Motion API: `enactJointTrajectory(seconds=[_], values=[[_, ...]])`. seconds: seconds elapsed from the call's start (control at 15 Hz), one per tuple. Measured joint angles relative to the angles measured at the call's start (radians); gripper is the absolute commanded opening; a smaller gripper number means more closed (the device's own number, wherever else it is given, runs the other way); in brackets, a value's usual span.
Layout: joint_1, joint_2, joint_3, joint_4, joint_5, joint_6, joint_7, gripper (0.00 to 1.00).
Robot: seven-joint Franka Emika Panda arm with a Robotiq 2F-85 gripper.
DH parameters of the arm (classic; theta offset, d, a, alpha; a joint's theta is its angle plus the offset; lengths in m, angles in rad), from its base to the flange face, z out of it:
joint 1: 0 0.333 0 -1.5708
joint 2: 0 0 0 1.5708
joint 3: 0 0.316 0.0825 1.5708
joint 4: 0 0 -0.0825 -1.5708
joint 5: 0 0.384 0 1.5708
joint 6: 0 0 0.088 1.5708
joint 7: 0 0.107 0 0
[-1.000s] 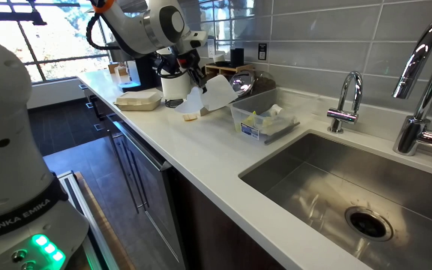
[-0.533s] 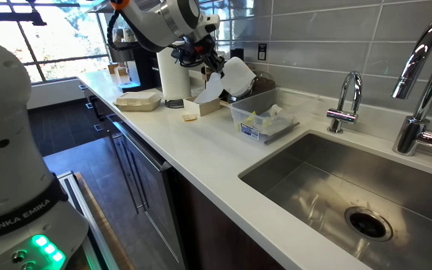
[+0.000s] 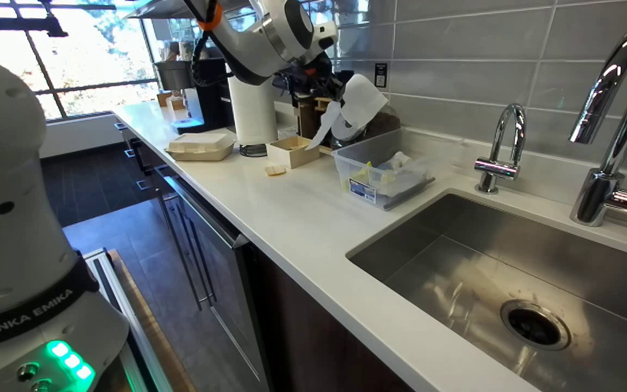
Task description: Wipe the silver lid with the paper towel
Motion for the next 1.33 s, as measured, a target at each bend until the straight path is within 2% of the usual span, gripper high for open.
enactJointTrajectory(seconds=[0.6,0.87,1.33], values=[[0.054,0.117,-0.102,0.069,0.000,0.121,0.031,0.00],[0.087,0.137,-0.148,0.073,0.001,0.128,0.042,0.00],[0.099,0.147,-0.160,0.066,0.004,0.128,0.058,0.00]])
